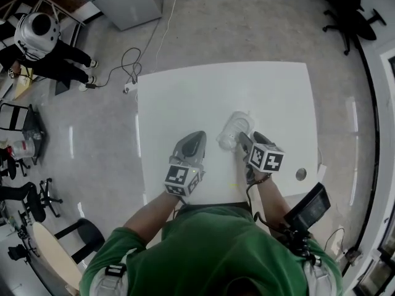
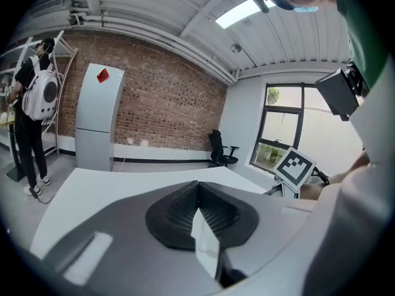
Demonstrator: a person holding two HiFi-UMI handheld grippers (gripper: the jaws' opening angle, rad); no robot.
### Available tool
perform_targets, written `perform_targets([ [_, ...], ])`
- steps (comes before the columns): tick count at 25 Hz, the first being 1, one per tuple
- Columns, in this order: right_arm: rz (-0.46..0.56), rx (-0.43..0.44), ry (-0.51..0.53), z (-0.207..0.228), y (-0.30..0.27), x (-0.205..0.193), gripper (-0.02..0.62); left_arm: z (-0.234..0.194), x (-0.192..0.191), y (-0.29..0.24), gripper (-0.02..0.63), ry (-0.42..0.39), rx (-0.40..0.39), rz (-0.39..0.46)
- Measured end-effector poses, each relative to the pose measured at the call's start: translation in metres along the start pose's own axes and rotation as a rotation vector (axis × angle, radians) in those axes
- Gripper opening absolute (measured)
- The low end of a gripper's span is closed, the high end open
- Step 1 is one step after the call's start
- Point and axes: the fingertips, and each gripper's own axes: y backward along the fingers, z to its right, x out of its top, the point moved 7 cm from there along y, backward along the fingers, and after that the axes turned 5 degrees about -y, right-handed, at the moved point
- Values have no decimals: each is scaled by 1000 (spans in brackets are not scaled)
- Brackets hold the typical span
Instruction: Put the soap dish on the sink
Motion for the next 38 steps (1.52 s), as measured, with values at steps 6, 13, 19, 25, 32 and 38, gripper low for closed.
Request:
perform_targets([
  [6, 163, -35, 157, -30, 45, 7, 242, 11, 13, 16, 6, -28, -36, 75],
  [13, 408, -34, 316, -85, 110, 16, 236, 16, 42, 47, 6, -29, -70, 156],
  [19, 533, -16, 368, -120, 159, 5, 228, 23, 64, 77, 6, -52, -103, 235],
  [25, 625, -16, 428, -155, 199, -22, 182, 34, 74, 116, 6, -74, -139, 295],
  [32, 700, -44, 462, -195, 227, -55, 108, 32, 81, 155, 6, -77, -199, 337],
  [38, 726, -73, 473, -216, 244, -77, 62, 35, 79, 178, 6, -59, -231, 346],
])
